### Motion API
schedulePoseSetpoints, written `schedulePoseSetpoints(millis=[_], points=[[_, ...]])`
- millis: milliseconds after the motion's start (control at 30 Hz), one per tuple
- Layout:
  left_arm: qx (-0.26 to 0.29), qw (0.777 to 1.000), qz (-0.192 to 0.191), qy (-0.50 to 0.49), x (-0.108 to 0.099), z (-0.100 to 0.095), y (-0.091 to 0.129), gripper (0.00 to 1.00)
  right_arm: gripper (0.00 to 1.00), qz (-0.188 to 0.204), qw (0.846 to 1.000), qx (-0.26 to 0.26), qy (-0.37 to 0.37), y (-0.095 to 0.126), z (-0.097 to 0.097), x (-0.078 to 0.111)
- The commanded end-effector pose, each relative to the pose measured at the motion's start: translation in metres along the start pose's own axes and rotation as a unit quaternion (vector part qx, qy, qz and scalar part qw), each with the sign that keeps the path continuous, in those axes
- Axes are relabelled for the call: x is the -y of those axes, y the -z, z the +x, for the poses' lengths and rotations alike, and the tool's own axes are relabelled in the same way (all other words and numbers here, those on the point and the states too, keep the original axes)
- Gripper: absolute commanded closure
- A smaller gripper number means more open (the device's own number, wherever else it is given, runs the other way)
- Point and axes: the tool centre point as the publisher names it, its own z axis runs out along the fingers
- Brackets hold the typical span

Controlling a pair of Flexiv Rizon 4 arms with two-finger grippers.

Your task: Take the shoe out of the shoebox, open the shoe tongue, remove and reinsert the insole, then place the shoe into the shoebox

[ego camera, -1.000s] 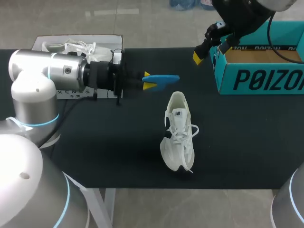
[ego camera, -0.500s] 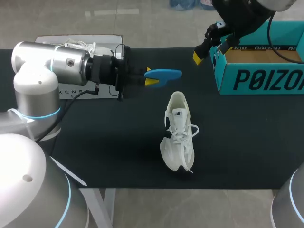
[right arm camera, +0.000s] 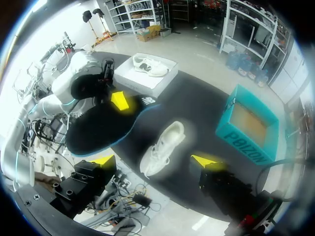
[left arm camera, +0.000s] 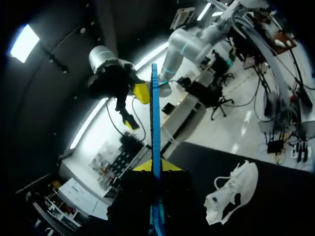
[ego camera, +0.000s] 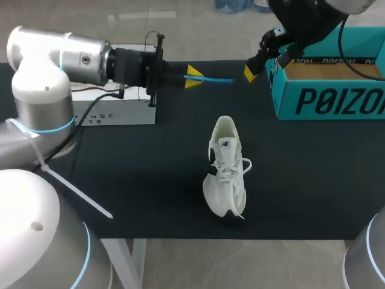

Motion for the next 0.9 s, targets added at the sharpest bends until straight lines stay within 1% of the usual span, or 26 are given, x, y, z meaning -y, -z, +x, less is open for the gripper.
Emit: schedulePoseSetpoints(millis=[33, 67, 167, 300, 433, 500, 667, 700, 733, 800, 833, 867, 900], points=[[-0.134, 0.92, -0.14, -0.34, 0.021, -0.011, 0.001, 1.0, 0.0, 0.002, 1.0, 0.0, -0.001, -0.001, 0.0, -0.002], [-0.137, 0.917, -0.145, -0.347, 0.024, -0.01, 0.0, 1.0, 0.0, 0.002, 1.0, 0.0, -0.001, -0.001, 0.0, -0.002], [-0.127, 0.913, -0.135, -0.363, 0.028, -0.005, -0.002, 1.0, 0.0, 0.002, 1.0, 0.0, -0.001, -0.001, 0.0, -0.002], [-0.095, 0.918, -0.107, -0.369, 0.028, 0.003, -0.001, 1.0, 0.0, 0.002, 1.0, 0.0, -0.001, -0.001, 0.0, -0.002], [-0.081, 0.921, -0.084, -0.372, 0.024, 0.012, 0.0, 1.0, 0.0, 0.002, 1.0, 0.0, -0.001, -0.001, 0.0, -0.002], [-0.064, 0.924, -0.067, -0.371, 0.022, 0.016, 0.0, 1.0, 0.0, 0.002, 1.0, 0.0, -0.001, -0.001, 0.0, -0.002], [-0.047, 0.93, -0.055, -0.359, 0.014, 0.031, -0.005, 1.0, 0.0, 0.002, 1.0, 0.0, -0.001, -0.001, 0.0, -0.002], [-0.047, 0.93, -0.055, -0.359, 0.014, 0.031, -0.005, 1.0, 0.0, 0.002, 1.0, 0.0, -0.001, -0.001, 0.0, -0.002], [-0.035, 0.936, -0.048, -0.347, 0.008, 0.039, -0.009, 1.0, 0.0, 0.002, 1.0, 0.0, -0.001, -0.001, 0.0, -0.002], [-0.011, 0.946, -0.027, -0.321, 0.001, 0.048, -0.014, 1.0, 0.0, 0.002, 1.0, 0.0, -0.001, -0.001, 0.0, -0.002], [-0.014, 0.954, -0.026, -0.299, -0.003, 0.05, -0.016, 1.0, 0.0, 0.002, 1.0, 0.0, -0.001, -0.001, 0.0, -0.002], [-0.01, 0.965, -0.016, -0.26, -0.009, 0.053, -0.019, 1.0, 0.0, 0.002, 1.0, 0.0, -0.001, -0.001, 0.0, -0.002], [-0.008, 0.981, -0.007, -0.193, -0.015, 0.056, -0.02, 1.0, 0.0, 0.002, 1.0, 0.0, -0.001, -0.001, 0.0, -0.002]])
